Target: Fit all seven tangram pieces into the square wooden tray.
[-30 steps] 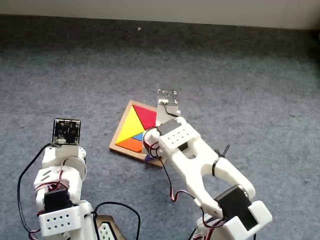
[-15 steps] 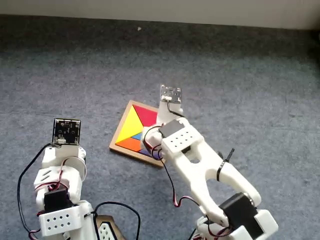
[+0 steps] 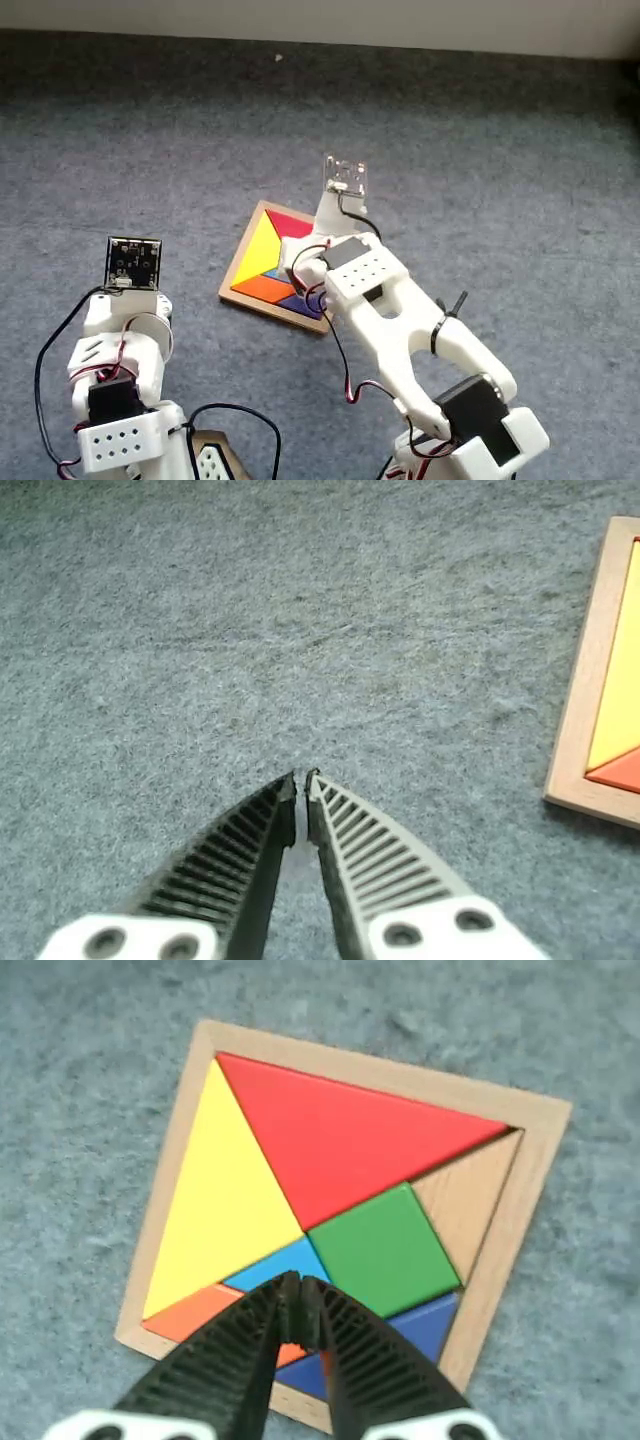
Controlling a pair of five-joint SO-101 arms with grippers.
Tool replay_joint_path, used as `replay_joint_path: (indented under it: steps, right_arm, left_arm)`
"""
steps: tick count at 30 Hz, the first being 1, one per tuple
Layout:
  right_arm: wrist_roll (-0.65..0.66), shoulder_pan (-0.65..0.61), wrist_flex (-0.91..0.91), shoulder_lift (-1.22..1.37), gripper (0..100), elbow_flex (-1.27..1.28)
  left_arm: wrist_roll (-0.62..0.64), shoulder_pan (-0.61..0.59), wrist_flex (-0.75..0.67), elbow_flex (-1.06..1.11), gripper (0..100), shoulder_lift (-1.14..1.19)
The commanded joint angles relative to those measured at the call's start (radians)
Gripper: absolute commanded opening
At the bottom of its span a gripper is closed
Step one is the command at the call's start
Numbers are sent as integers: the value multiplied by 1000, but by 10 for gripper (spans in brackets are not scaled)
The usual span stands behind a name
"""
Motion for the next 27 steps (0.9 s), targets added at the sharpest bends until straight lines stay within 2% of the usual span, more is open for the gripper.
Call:
replay_joint_path:
  steps: [1,6,10,16,22,27]
  right_arm:
    - [-3,12,117,-19,4,-16]
    - [-2,12,159,-8,4,-10]
    - [89,12,154,-7,4,-10]
    - [95,15,130,2,4,-10]
    - [97,18,76,134,4,-21]
    - [97,27,73,145,4,-150]
  left_arm:
    - [-3,19,0,-19,52,-13]
    - [-3,19,0,-19,52,-13]
    - [-3,19,0,-19,52,-13]
    - [-3,19,0,-19,52,-13]
    - [-3,19,-2,-19,52,-13]
    - [-3,19,-5,-19,52,-13]
